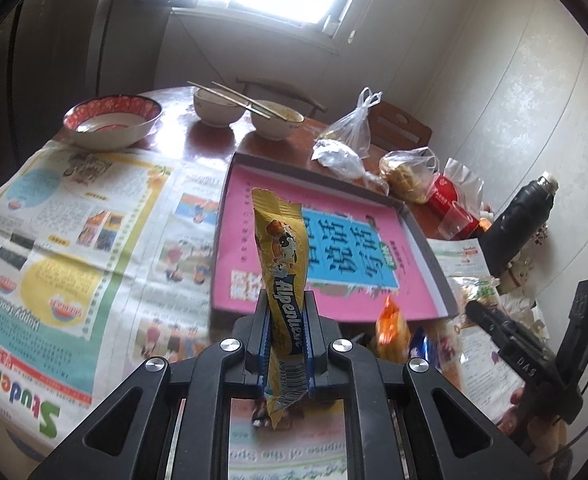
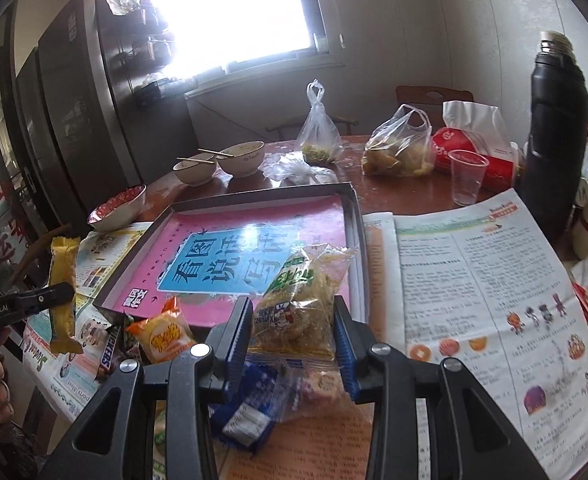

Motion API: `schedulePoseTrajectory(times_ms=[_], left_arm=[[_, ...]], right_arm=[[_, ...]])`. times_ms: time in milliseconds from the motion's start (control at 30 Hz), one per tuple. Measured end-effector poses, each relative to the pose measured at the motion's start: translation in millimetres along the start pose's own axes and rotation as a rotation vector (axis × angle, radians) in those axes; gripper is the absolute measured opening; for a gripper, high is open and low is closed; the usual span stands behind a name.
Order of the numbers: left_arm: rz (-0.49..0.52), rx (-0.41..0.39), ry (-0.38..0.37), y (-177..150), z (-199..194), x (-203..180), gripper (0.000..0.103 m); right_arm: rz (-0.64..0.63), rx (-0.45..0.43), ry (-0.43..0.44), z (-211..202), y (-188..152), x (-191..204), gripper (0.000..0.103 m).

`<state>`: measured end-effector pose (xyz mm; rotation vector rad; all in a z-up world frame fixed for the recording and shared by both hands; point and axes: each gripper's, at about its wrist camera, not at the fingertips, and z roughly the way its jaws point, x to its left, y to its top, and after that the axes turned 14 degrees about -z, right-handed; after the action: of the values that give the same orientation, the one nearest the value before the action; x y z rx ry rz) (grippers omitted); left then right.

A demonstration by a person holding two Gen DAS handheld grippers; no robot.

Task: Organize snacks
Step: 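Lift the Alpenliebe bar with left tool while right tool carries pastry bag over box, then lower and release the bar onto the pink book while right tool releases pastry bag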

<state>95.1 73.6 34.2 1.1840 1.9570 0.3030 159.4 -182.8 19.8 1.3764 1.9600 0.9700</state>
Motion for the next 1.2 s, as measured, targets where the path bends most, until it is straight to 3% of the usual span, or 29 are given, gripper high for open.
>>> schedulePoseTrajectory(times_ms=[267,1200], left_arm=[[-0.010,-0.009,-0.026,22,20,-15,0.013],[0.008,0.041,0.052,35,97,-13,0.013]], right_arm=[[0.016,0.033,0.034,26,8,-6,0.039],[-0.023,0.133,0.027,77,8,-3,0.039]])
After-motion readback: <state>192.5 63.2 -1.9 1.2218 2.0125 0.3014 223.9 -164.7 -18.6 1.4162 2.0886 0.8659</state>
